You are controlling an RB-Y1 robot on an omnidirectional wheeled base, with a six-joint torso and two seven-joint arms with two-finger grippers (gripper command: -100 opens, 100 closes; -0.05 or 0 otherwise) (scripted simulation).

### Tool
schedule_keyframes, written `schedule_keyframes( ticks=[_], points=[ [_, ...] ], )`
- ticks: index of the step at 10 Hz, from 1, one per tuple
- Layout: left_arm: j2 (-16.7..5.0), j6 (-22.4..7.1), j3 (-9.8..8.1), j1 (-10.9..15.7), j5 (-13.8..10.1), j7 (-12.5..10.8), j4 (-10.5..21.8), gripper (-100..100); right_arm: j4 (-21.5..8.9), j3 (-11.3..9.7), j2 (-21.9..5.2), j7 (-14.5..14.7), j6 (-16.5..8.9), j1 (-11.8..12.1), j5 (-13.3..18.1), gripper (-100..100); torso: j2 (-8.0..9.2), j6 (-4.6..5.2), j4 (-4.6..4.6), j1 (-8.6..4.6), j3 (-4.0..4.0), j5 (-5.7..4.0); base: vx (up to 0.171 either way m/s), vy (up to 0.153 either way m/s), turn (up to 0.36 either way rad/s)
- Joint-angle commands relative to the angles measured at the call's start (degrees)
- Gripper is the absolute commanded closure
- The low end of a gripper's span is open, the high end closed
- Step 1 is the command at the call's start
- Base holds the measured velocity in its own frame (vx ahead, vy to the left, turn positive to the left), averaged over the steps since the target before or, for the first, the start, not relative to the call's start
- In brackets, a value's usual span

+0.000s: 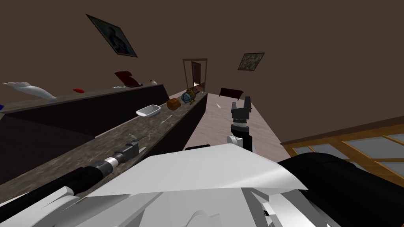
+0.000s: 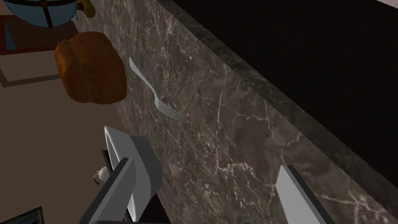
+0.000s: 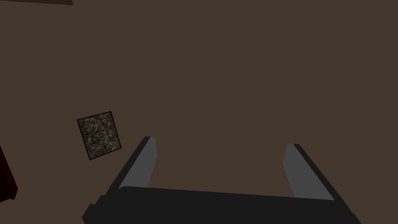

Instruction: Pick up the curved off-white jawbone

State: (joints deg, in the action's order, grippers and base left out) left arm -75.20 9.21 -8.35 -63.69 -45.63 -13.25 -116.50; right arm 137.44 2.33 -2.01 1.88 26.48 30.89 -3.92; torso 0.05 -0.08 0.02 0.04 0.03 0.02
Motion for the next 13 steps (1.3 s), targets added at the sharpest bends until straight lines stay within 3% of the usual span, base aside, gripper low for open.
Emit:
schedule_keyframes(
  ticks=[1, 3, 4, 5, 6, 7, 8, 9, 10, 13],
  points=[
    [-2.86, -1.43, 0.78, -0.56, -2.5, 0.05, 2.36, -100, 0.0, 0.0, 0.0, 0.0, 0.0, 0.0, 0.0, 0, 0.0, 0.0, 0.0, 0.0, 0.0, 0.0, 0.001, 0.005, -0.16],
    [-5.42, -1.43, 0.78, -0.56, -2.5, 0.05, 2.36, -100, 0.0, 0.0, 0.0, 0.0, 0.0, 0.0, 0.0, 0, 0.01, 0.0, 0.0, 0.01, 0.0, 0.0, -0.001, 0.007, -0.059],
    [-7.49, -2.28, 0.78, -1.97, -4.66, 0.0, 4.04, -100, 0.0, 0.0, 0.0, 0.0, 0.0, 0.0, 0.0, 0, 0.02, -0.02, 0.01, 0.0, 0.01, -0.01, -0.001, 0.005, -0.171],
    [-9.13, -2.28, 0.78, -1.97, -4.66, 0.0, 4.04, -100, 0.0, 0.0, 0.0, 0.0, 0.0, -0.01, 0.0, 0, 0.02, 0.02, 0.0, 0.01, 0.01, 0.0, -0.004, 0.012, -0.109],
    [-10.79, -3.1, 0.81, -3.3, -6.75, -0.01, 5.77, -100, 0.0, 0.0, 0.0, 0.0, 0.0, 0.0, 0.0, 0, 0.02, -0.01, 0.01, 0.02, 0.01, 0.0, -0.007, 0.017, -0.184],
    [-12.98, -3.1, 0.81, -3.3, -6.75, -0.01, 5.77, -100, 0.0, 0.0, 0.0, 0.0, 0.0, -0.01, 0.0, 0, 0.02, 0.02, 0.0, 0.05, 0.01, 0.0, -0.009, 0.021, -0.089],
    [-14.78, -3.88, 0.89, -4.55, -8.78, 0.01, 7.53, -100, 0.0, 0.0, 0.0, 0.0, 0.0, 0.0, 0.0, 0, 0.03, -0.02, 0.01, 0.05, 0.02, 0.01, -0.014, 0.023, -0.143],
    [-16.92, -3.88, 0.89, -4.55, -8.78, 0.01, 7.53, -100, 0.0, 0.0, 0.0, 0.0, 0.0, 0.0, 0.0, 0, 0.05, 0.01, 0.01, 0.07, 0.02, 0.01, -0.013, 0.023, -0.077],
    [-18.91, -4.63, 0.99, -5.73, -10.74, 0.07, 9.31, -100, 0.0, 0.0, 0.0, 0.0, 0.0, 0.0, 0.0, 0, 0.04, -0.02, 0.01, 0.06, 0.03, 0.01, -0.014, 0.028, -0.151],
    [-23.65, -5.35, 1.13, -6.84, -12.61, 0.15, 11.09, -100, 0.0, 0.0, 0.0, 0.0, 0.0, 0.0, 0.0, 0, 0.06, -0.01, 0.02, 0.07, 0.04, 0.02, -0.015, 0.025, -0.086]
  ],
)
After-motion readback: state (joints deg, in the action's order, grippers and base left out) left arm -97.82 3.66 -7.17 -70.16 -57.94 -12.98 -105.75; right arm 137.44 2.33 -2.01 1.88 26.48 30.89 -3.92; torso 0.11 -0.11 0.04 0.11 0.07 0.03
